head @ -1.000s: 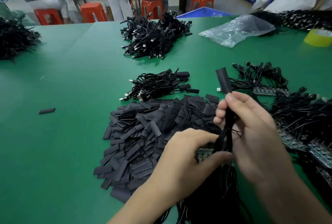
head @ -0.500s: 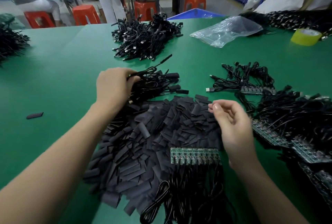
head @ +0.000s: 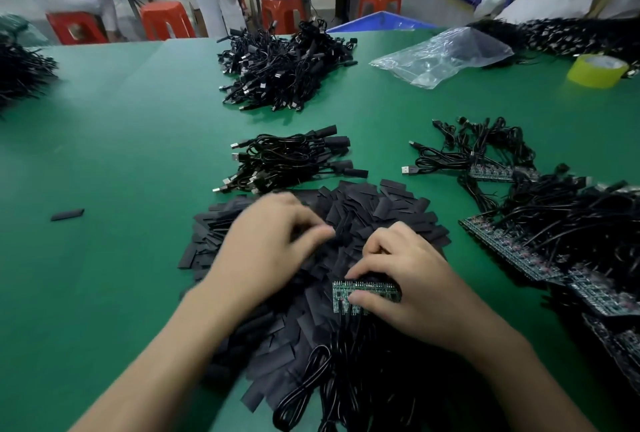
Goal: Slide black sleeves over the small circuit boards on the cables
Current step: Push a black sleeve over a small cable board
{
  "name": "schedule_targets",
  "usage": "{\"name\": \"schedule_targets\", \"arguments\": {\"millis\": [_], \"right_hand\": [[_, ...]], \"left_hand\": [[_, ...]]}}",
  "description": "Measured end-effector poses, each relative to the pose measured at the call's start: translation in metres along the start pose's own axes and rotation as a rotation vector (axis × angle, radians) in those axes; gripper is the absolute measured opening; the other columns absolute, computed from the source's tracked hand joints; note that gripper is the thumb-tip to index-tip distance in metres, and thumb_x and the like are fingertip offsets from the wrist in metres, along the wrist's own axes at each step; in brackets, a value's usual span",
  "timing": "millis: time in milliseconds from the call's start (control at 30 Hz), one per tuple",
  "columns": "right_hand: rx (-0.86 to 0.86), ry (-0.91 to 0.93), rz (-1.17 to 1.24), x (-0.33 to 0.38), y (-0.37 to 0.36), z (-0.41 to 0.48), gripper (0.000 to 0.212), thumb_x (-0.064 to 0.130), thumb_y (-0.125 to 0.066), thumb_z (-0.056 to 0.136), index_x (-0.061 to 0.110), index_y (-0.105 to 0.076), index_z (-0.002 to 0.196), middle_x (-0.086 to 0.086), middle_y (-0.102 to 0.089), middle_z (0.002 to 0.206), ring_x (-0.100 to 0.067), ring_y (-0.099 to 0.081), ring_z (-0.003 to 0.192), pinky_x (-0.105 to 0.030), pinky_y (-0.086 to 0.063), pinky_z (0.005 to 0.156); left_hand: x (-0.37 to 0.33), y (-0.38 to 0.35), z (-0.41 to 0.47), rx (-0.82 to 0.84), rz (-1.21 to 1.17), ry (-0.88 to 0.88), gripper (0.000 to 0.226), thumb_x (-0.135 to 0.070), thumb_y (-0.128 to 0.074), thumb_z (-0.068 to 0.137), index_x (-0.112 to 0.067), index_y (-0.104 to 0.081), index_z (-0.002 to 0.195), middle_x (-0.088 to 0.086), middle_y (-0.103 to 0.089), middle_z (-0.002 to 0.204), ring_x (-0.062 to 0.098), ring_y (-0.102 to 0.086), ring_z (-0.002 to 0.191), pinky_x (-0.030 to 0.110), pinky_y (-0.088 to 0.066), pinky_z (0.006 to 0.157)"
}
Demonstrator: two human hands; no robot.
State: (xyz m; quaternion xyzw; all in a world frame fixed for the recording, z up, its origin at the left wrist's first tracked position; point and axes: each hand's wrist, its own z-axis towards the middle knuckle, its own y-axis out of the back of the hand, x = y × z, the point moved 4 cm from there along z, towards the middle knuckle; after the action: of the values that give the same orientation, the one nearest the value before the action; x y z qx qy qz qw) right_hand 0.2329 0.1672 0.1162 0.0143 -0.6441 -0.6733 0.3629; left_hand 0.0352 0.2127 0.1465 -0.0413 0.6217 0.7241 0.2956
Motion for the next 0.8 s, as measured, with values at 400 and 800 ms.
{"name": "schedule_targets", "arguments": {"millis": [400, 800], "right_hand": [[0.033, -0.149, 0.556, -0.004, 0.009, -0.001, 0.007, 0.027, -0.081, 0.088, 0.029, -0.075, 0.086, 0.012, -0.073, 0.085, -0.004, -0.068, 0.082, -0.016, -0.048, 0.073], [0.112, -0.147, 0.676, -0.002, 0.007, 0.000, 0.008, 0.020, -0.079, 0.090, 0.025, -0.076, 0.083, 0.006, -0.074, 0.078, -0.001, -0.066, 0.073, -0.014, -0.047, 0.068]], "left_hand": [[-0.017, -0.023, -0.054, 0.185, -0.640, 0.184, 0.020, -0.056, -0.076, 0.081, -0.036, -0.078, 0.077, -0.006, -0.063, 0.064, 0.004, -0.051, 0.060, 0.020, -0.039, 0.059], [-0.017, -0.030, -0.056, 0.242, -0.980, 0.294, 0.019, -0.037, -0.082, 0.075, -0.019, -0.082, 0.079, 0.008, -0.074, 0.066, 0.008, -0.067, 0.059, 0.012, -0.046, 0.061]]}}
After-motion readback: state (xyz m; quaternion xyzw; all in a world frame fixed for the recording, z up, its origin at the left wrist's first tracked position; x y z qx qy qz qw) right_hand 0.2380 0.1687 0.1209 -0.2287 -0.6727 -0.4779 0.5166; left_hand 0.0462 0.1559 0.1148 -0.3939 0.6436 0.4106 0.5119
